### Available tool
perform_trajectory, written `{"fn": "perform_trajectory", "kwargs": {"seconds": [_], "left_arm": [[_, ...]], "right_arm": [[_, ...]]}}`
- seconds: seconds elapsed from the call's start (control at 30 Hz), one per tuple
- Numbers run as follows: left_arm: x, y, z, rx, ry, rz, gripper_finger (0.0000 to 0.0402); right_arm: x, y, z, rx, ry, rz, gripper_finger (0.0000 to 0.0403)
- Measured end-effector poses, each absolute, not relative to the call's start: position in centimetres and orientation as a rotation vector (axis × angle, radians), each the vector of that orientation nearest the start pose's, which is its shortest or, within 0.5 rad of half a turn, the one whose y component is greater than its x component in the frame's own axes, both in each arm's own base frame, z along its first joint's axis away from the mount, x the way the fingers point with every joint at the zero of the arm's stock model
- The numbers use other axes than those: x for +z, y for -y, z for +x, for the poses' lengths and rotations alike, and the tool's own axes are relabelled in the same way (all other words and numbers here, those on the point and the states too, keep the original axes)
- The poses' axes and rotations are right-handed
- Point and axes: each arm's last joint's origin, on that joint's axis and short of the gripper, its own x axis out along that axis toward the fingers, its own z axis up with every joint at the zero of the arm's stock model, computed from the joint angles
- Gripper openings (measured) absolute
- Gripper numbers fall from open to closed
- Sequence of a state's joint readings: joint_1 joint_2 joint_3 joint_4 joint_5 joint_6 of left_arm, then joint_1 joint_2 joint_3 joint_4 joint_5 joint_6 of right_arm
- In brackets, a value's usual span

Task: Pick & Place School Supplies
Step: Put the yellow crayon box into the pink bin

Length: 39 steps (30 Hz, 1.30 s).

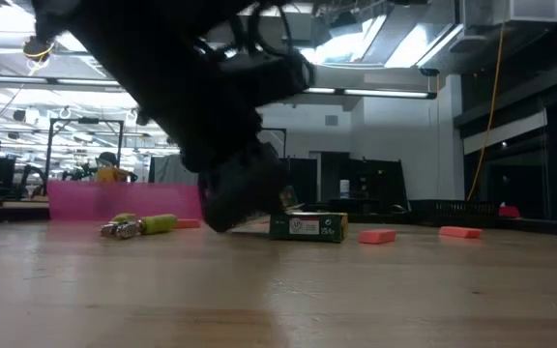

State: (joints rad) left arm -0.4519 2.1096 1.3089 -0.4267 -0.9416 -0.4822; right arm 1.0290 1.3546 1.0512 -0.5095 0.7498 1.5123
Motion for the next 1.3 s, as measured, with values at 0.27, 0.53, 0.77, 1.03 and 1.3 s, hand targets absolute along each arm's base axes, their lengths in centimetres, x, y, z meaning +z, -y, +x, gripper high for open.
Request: {"fn": "perform_trajectory", "kwargs": {"seconds": [0.27, 0.53, 0.77, 1.03, 1.3], "left_arm": [[11.0, 14.3, 37.2, 0.651, -0.813, 0.364, 0.0094], [10.5, 13.7, 37.0, 0.668, -0.826, 0.352, 0.0086], [10.1, 13.5, 36.6, 0.684, -0.828, 0.32, 0.0072], [9.9, 12.6, 36.3, 0.757, -0.834, 0.278, 0.0006], [12.4, 12.3, 35.7, 0.806, -0.786, 0.262, 0.0003]], "right_arm": [[28.1, -22.9, 15.6, -0.155, -0.564, 0.864, 0.0167], [28.2, -23.0, 15.6, -0.156, -0.555, 0.894, 0.0167], [28.4, -23.1, 15.7, -0.155, -0.51, 0.911, 0.0167], [28.6, -23.3, 15.8, -0.145, -0.498, 0.934, 0.0167], [29.0, -23.5, 15.9, -0.131, -0.459, 0.952, 0.0167]]}}
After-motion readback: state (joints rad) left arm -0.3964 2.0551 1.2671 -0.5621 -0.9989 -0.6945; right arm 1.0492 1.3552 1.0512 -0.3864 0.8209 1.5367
